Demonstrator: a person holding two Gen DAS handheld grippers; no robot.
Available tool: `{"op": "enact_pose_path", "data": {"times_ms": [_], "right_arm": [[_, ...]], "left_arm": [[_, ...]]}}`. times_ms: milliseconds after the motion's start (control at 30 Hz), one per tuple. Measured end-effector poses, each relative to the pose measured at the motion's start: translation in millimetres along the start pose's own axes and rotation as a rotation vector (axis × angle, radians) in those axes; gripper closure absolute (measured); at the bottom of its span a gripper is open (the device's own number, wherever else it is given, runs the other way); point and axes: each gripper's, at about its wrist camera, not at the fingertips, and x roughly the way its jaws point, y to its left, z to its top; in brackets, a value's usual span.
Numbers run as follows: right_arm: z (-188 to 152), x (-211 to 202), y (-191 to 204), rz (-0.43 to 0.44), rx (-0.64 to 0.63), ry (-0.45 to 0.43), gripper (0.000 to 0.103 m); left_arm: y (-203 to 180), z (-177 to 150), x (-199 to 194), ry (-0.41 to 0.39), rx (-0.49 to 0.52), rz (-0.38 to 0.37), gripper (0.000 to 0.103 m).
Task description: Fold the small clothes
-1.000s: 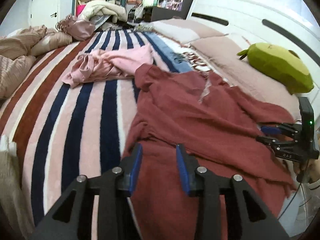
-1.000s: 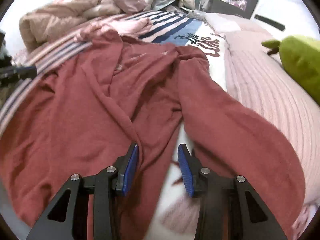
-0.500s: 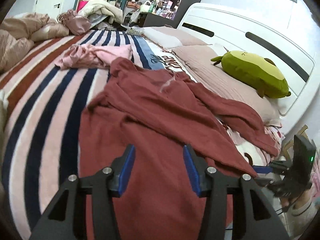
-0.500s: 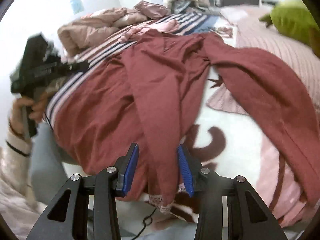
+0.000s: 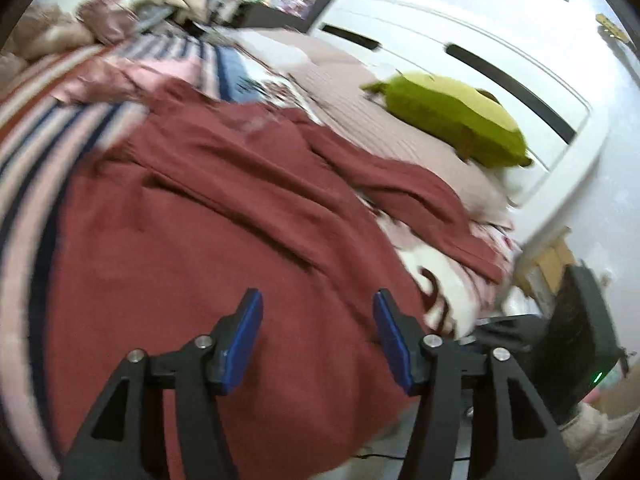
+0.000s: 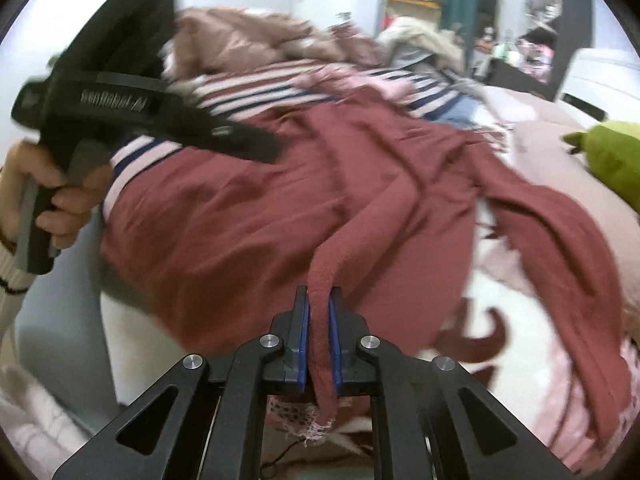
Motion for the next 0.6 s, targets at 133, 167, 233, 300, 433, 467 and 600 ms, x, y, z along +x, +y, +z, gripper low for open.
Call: {"op": "enact_pose_path", "data": {"times_ms": [133, 167, 233, 300, 433, 467, 600], "right_arm": [[-3, 7, 4, 0.098, 0.045, -0.023, 0.074], [-3, 7, 4, 0.107, 0.055, -0.028, 0.074], [-3, 1, -1, 0.11, 0.069, -0.045, 0.074], [-4, -7, -6, 0.113, 0.09, -0.063, 0.074], [-7, -19, -28, 0.095, 0.187, -0.089, 0.074], [-9, -19, -31, 0.087, 0.204, -0.09, 0.074], [-13, -11, -32, 0.095, 0.249, -0.065, 0.08]], "left_arm": [[-13, -6, 32, 0.066, -0.021, -0.061, 0.048], [-16, -7, 40, 0.084, -0.021, -0.048, 0.048], [-21, -10, 54, 0.111, -0.007, -0.012, 0.059], [-24, -11, 58, 0.116, 0.017, 0.027, 0.082], [-17, -12, 47, 0.095, 0.029, 0.057, 0.097], [-15, -12, 43, 0.091, 0.035, 0.077, 0.098], [-1, -16, 36, 0.092, 0.007, 0.067, 0.098]]}}
